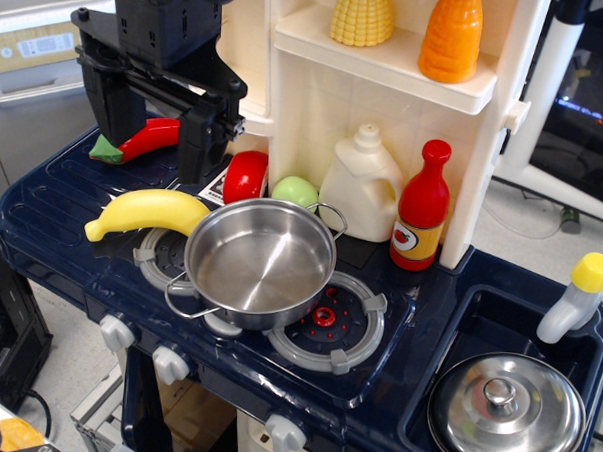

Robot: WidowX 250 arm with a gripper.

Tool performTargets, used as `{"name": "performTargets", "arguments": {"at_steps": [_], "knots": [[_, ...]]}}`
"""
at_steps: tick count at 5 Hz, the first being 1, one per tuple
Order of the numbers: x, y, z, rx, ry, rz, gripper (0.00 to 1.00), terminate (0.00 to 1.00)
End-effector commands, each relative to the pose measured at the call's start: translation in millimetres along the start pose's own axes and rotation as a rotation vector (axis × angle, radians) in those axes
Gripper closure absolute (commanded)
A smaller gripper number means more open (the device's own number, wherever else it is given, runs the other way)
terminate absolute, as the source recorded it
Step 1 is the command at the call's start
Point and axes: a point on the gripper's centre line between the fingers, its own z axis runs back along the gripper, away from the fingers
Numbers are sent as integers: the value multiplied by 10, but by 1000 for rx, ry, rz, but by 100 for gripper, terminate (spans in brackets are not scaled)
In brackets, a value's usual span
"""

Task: Put lid on pot or pan

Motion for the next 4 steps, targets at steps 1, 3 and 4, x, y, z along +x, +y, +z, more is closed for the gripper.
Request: {"name": "performTargets", "arguments": {"at_steps": [1,3,4], "knots": [[0,0,0,0,0,0,0,0],[-158,-829,164,-14,-39,-13,0,0],[-171,-1282,-7,-69,-43,6,0,0]]}}
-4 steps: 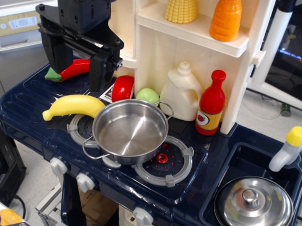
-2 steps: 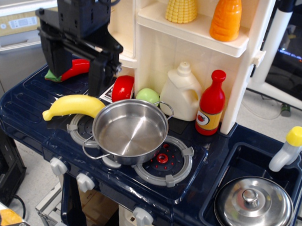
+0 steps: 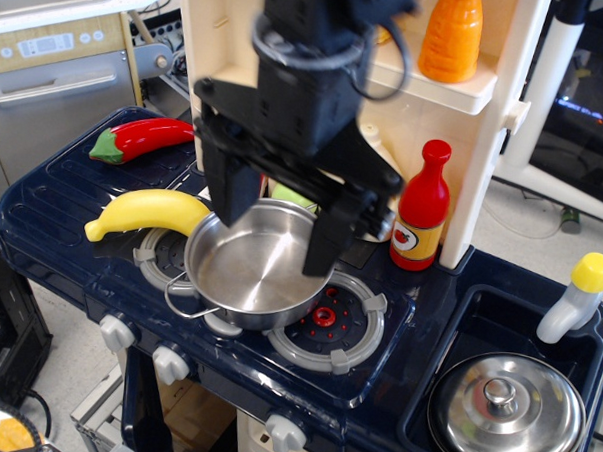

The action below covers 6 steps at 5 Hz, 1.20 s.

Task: Put lid on pot or pan

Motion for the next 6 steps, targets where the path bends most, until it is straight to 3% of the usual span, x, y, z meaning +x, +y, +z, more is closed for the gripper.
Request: {"name": "performTargets", "arguments": {"at_steps": [1,3,4,6], "knots": [[117,-633,-187,-106,-16,-2,0,0],[317,-1103,-364,-194,-92,-22,0,0],[436,-1189,-602,-252,-122,-69,0,0],[587,-1274,-878,-313,-138,-121,0,0]]}}
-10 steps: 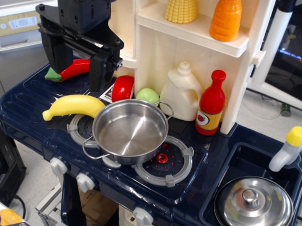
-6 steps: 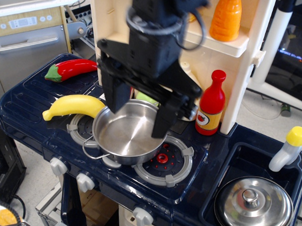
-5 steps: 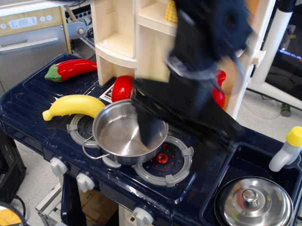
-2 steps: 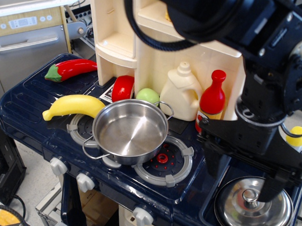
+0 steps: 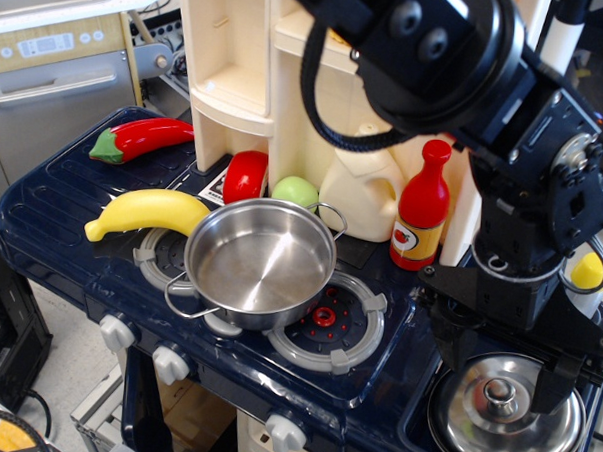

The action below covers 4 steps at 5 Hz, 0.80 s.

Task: Put lid on pot or pan

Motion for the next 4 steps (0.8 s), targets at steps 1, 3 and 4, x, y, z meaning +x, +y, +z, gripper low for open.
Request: {"name": "performTargets", "arguments": {"at_steps": [1,3,4], "knots": [[89,-40,-98,-59,-24,-27,0,0],[95,-80,-70,-52,13,-6,100,0],[57,-214,175,-10,65,57,100,0]]}}
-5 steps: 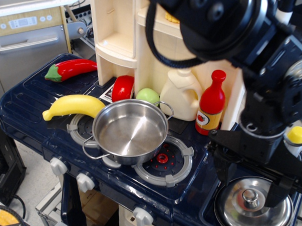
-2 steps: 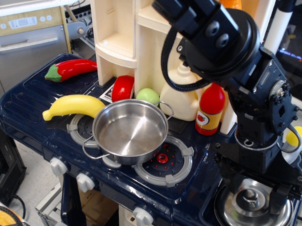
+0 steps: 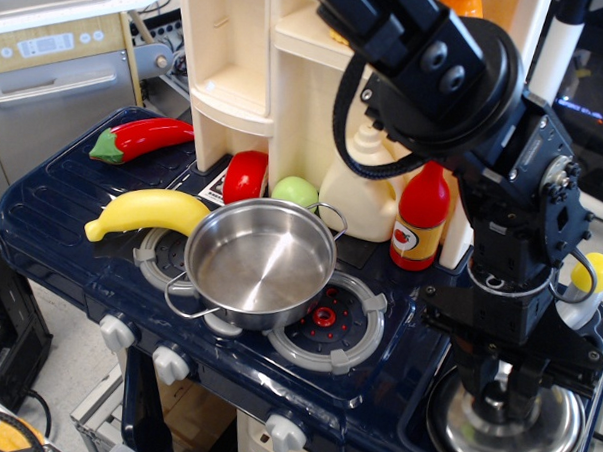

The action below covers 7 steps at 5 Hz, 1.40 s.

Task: Put lid on pot or pan

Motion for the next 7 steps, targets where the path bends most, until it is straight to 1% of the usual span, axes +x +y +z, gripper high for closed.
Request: {"name": "performTargets", "arguments": {"at_steps": [1,2,3,4,5,6,7], "knots": [[9,-436,740,103,-6,109,100,0],[-25,-168,944,271,-49,121,100,0],[11,307,948,373,-62,80,100,0],[-35,766,1130,484,-86,60,100,0],[-35,1226,1268,512,-92,33,100,0],[4,1450,1151,462,-100,8,100,0],[47,1578,989,401,-85,-3,100,0]]}}
